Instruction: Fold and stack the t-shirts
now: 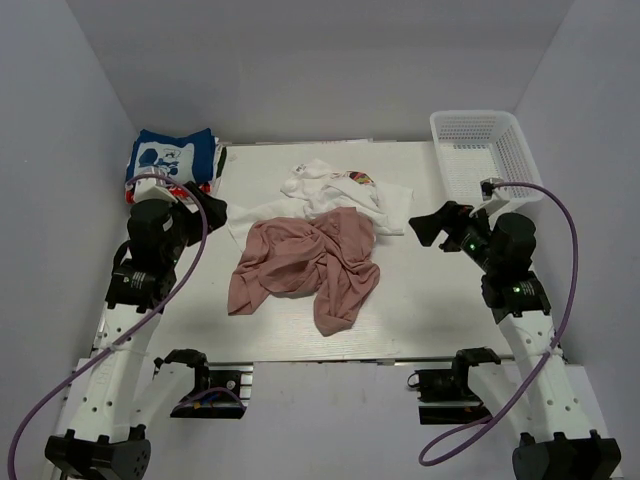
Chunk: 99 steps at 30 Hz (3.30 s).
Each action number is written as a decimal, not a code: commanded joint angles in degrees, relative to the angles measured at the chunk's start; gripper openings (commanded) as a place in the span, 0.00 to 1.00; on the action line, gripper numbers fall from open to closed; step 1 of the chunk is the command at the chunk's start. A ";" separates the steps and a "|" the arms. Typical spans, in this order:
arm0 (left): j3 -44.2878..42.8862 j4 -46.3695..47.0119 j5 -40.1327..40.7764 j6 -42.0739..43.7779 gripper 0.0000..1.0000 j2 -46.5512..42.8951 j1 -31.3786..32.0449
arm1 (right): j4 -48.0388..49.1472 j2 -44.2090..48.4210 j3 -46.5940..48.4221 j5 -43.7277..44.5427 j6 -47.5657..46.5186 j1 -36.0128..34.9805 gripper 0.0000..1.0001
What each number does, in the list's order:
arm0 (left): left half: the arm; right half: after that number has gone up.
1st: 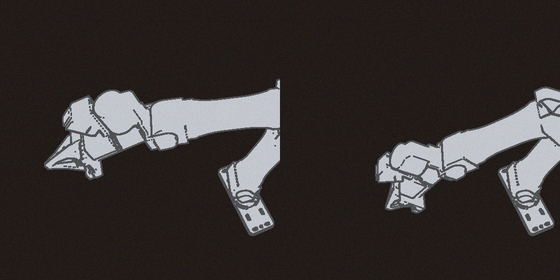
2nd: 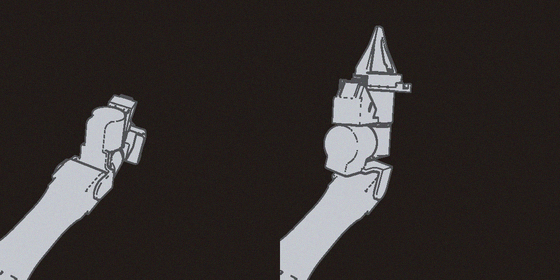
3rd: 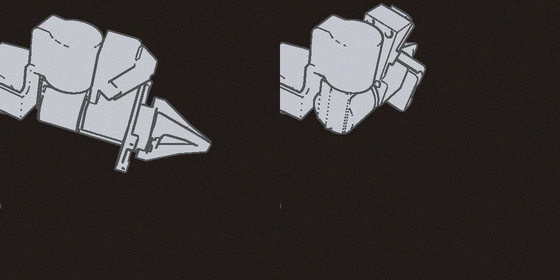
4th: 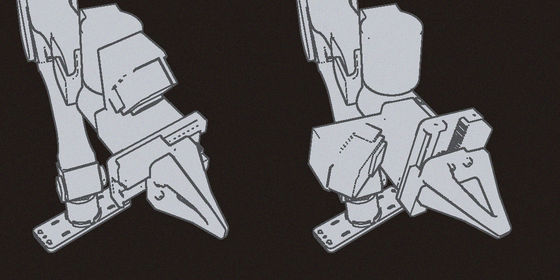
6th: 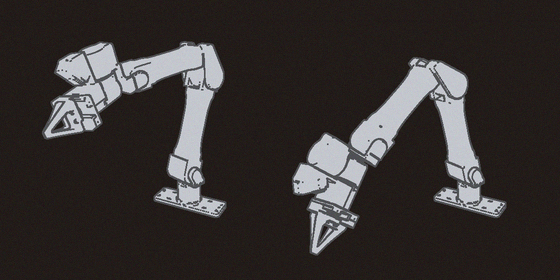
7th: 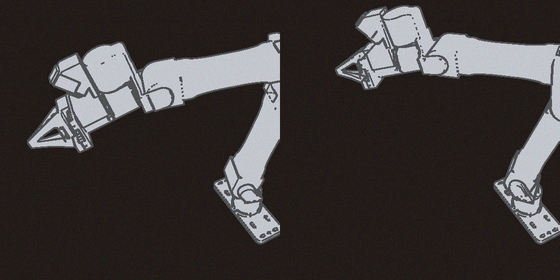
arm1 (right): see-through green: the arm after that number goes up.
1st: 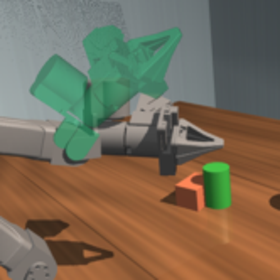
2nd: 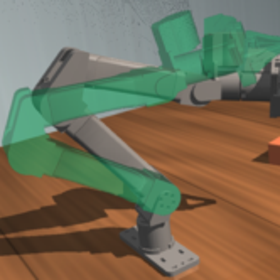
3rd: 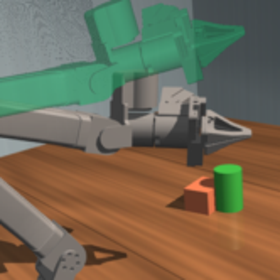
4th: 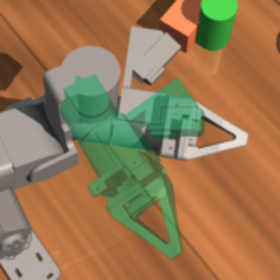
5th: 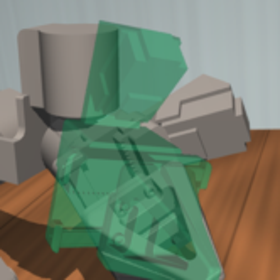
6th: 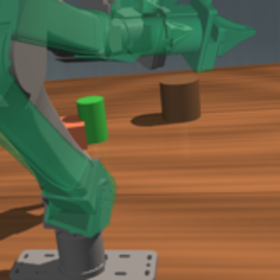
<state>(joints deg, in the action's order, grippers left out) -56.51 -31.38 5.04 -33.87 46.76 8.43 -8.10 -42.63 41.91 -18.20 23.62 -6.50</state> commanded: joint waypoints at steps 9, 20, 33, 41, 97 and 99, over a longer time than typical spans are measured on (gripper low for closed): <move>0.00 -2.98 -0.20 0.56 1.00 -1.24 0.36 | 14.16 -5.25 -5.45 -15.62 2.94 -0.79 0.90; 0.44 -3.43 0.32 -0.50 1.00 -1.24 0.36 | 0.74 -29.66 7.82 6.82 -9.81 -32.47 0.90; -2.38 -7.82 3.31 -0.50 1.00 -0.62 0.36 | -2.19 -64.50 25.15 33.73 -10.53 -46.14 0.90; -1.32 -7.30 3.84 -1.03 1.00 -0.62 0.36 | -0.27 -54.96 24.98 41.39 -5.95 -47.55 0.00; -0.61 -8.52 3.31 -3.66 1.00 7.28 0.36 | -9.40 -58.80 57.09 17.84 -30.99 -9.91 0.90; -1.23 -9.84 3.31 -3.66 1.00 7.29 0.36 | -7.99 -56.78 53.04 20.47 -31.44 -18.52 0.90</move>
<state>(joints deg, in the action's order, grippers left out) -54.94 -39.07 9.13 -37.15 54.39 8.49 -19.07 -103.44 100.09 5.80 -4.32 -15.81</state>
